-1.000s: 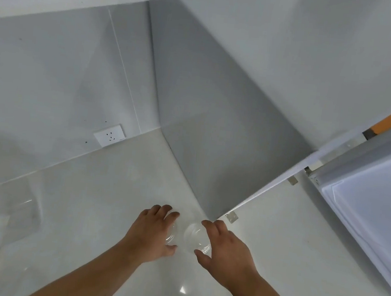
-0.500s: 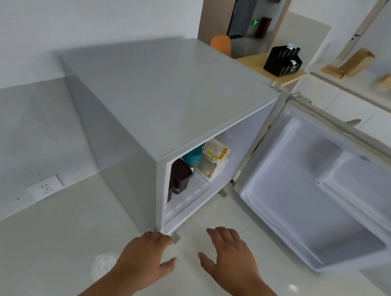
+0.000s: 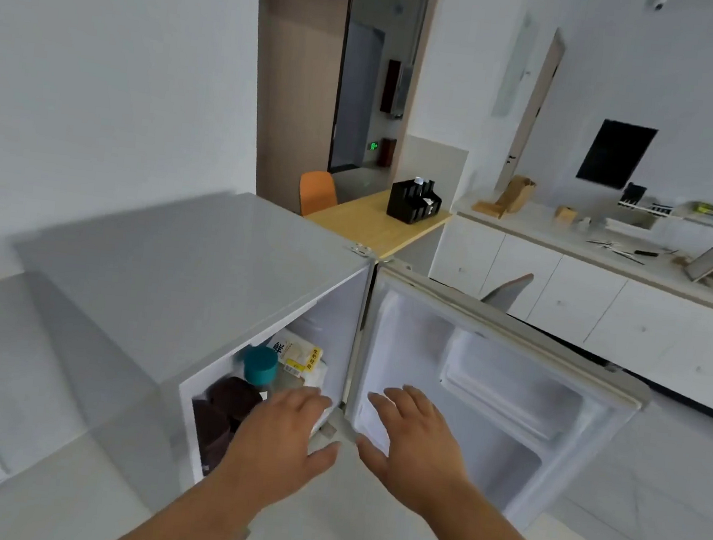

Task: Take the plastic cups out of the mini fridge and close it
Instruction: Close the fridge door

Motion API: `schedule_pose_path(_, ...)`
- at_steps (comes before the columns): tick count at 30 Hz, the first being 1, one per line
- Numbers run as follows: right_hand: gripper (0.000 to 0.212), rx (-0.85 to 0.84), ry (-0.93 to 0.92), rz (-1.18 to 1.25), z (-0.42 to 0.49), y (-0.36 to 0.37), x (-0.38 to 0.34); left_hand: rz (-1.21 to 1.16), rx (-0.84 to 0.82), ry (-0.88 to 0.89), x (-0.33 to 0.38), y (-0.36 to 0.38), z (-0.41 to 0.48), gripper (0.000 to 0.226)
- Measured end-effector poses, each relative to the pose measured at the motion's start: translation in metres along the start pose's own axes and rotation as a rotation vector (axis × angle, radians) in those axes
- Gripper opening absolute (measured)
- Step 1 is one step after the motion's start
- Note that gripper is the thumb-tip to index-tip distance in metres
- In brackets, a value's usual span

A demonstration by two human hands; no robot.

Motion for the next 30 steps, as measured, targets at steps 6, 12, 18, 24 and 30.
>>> schedule_pose_path(6,0.075,0.133,0.024,-0.081,0.013,-0.085,0.019,0.076,0.136,0.040,0.022,-0.071,0.048,0.073)
schedule_pose_path(12,0.077,0.168,0.118,-0.129,0.021,-0.138,0.058,0.229,0.148,-0.001,0.013,-0.126,0.082,0.076)
schedule_pose_path(18,0.074,0.122,0.295,-0.150,0.020,-0.151,0.119,0.372,0.082,-0.109,-0.041,-0.149,0.093,0.068)
schedule_pose_path(24,0.066,0.036,0.425,-0.169,0.014,-0.134,0.168,0.201,0.065,-0.129,-0.056,-0.144,0.096,0.044)
schedule_pose_path(30,0.053,0.074,0.426,-0.209,0.010,-0.125,0.167,0.137,0.104,-0.137,-0.062,-0.142,0.100,0.034)
Point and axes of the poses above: each hand's wrist, its own z-axis towards the middle knuckle, its own y-axis out of the palm, x = y × z, the point moved 7 cm from there along z, towards the middle knuckle, and after that the axes turned 9 degrees about -x, right-handed, at the moved point
